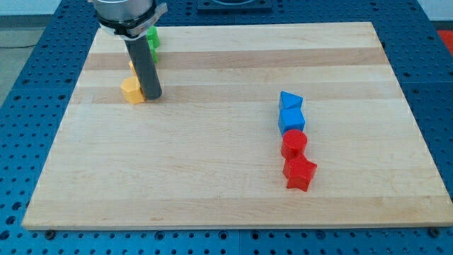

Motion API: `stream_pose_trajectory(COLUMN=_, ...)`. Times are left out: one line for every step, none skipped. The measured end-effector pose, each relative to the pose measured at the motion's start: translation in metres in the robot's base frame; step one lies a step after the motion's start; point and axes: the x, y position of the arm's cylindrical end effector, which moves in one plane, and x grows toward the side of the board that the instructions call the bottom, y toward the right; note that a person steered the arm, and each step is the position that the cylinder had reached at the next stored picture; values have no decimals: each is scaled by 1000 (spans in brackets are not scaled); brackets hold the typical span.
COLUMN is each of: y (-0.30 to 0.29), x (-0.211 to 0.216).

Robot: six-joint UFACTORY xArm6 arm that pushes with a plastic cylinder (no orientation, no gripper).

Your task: Move the blue triangle bottom to the yellow hexagon

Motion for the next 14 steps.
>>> stream_pose_trajectory(y=37, x=1)
stream_pose_trajectory(y=100, x=-2)
stream_pose_trajectory(y=172, x=-7)
stream_pose_trajectory(y=246, x=-7)
stream_pose_trajectory(y=291, x=8)
stream_pose_trajectory(y=282, x=33)
stream_pose_trajectory(y=251, x=37)
stream_pose_trajectory(y=213, x=38)
stream_pose_trajectory(y=196, x=53)
stream_pose_trajectory(y=193, x=79)
stream_pose_trajectory(y=162, x=86)
stream_pose_trajectory(y=113, x=87)
stream_pose_trajectory(y=63, x=88)
stream_pose_trajectory(y=39, x=108)
